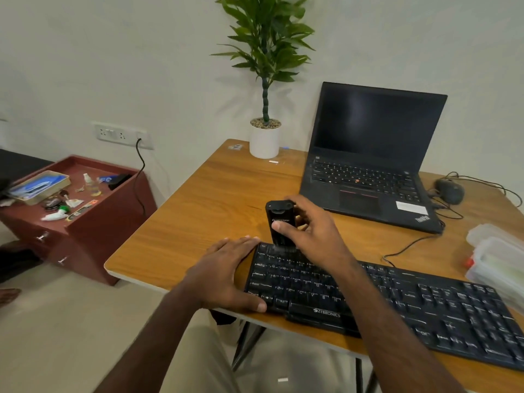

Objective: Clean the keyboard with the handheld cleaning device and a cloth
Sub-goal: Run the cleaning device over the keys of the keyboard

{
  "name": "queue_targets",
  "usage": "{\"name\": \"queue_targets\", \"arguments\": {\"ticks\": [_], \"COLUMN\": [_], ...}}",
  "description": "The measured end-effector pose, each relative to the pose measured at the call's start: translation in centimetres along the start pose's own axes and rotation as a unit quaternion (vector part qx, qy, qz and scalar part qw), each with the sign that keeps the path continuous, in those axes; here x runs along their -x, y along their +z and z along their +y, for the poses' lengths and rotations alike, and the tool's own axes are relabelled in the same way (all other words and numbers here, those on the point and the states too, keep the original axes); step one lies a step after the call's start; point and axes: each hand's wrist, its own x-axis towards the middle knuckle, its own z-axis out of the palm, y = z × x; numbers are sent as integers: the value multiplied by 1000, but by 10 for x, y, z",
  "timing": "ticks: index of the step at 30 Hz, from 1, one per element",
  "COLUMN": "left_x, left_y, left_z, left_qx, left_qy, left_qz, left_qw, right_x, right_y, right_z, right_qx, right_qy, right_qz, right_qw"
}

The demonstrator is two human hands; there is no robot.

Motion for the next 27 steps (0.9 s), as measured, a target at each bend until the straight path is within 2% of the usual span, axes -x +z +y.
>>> {"name": "queue_targets", "arguments": {"ticks": [3,6,8,11,13,15,18,20,23,27], "left_x": [-3,-4,-5,-4,-5,-5,-3,-2,-1,-2], "left_y": [5,7,6,5,6,6,4,3,0,0], "left_z": [-5,-7,-6,-6,-6,-6,-4,-2,1,0], "left_qx": [-12,-22,-20,-18,-14,-14,-16,-11,-13,-17], "left_qy": [-22,-24,-26,-21,-19,-19,-25,-18,2,26], "left_qz": [-6,-4,-8,-7,-4,-1,-12,-12,-8,-11], "left_qw": [1000,999,999,1000,1000,1000,999,1000,1000,999], "right_x": [-1,-2,-6,-5,-1,1,-6,-7,1,2], "right_y": [12,24,20,15,20,24,17,12,12,-4], "right_z": [-2,-3,-2,0,-1,-1,-1,-1,1,7], "right_qx": [-30,5,19,-33,-53,-21,34,23,-13,32], "right_qy": [2,-17,-11,8,5,-10,-7,1,4,21], "right_qz": [4,-16,5,31,15,-4,17,32,10,25], "right_qw": [1000,1000,1000,999,998,1000,999,999,1000,999]}}
